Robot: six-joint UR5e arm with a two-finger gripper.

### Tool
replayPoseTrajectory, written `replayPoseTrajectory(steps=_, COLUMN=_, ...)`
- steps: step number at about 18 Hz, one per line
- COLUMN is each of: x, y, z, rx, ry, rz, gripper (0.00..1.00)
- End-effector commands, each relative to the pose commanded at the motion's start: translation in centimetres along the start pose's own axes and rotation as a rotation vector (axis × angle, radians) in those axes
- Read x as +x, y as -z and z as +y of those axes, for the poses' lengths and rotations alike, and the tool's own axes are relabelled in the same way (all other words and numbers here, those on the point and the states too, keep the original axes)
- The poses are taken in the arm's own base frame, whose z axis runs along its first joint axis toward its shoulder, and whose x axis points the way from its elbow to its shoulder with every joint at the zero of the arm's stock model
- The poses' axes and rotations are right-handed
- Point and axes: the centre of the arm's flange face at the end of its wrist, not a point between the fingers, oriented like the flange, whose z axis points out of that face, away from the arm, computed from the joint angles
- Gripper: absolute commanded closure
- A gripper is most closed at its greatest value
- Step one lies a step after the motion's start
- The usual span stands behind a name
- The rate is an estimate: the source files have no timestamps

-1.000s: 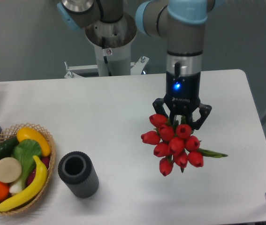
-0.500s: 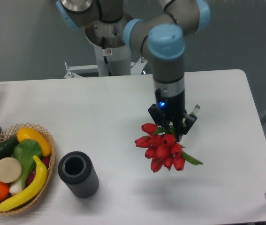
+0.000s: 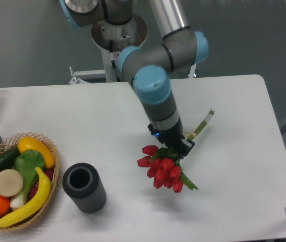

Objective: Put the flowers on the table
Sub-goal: 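Lower the held tulip bouquet toward the table beside the black cup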

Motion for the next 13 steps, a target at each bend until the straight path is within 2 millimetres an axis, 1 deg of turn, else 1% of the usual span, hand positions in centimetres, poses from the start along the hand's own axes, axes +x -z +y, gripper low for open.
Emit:
replayPoseTrajectory(steps=2, x=0.3, y=-1.1, z=-0.3, rx=-0.012, ry=-0.002, rz=0.016, gripper=0.6)
replayPoseTrajectory(steps=5, x=0.9, y=-1.7, z=-1.2, rx=-0.006, ry=0.003, rz=0.029, gripper=0.6)
replayPoseTrajectory(steps=8, x=1.7, y=-3.4, z=-2.2, rx=-0.015, ry=0.005, rz=0.055, gripper=0.6)
replayPoseTrajectory(steps=13, x=2.2, y=-4.5, z=-2.9, rx=-0.018, ry=0.028, rz=0.07, gripper=0.59)
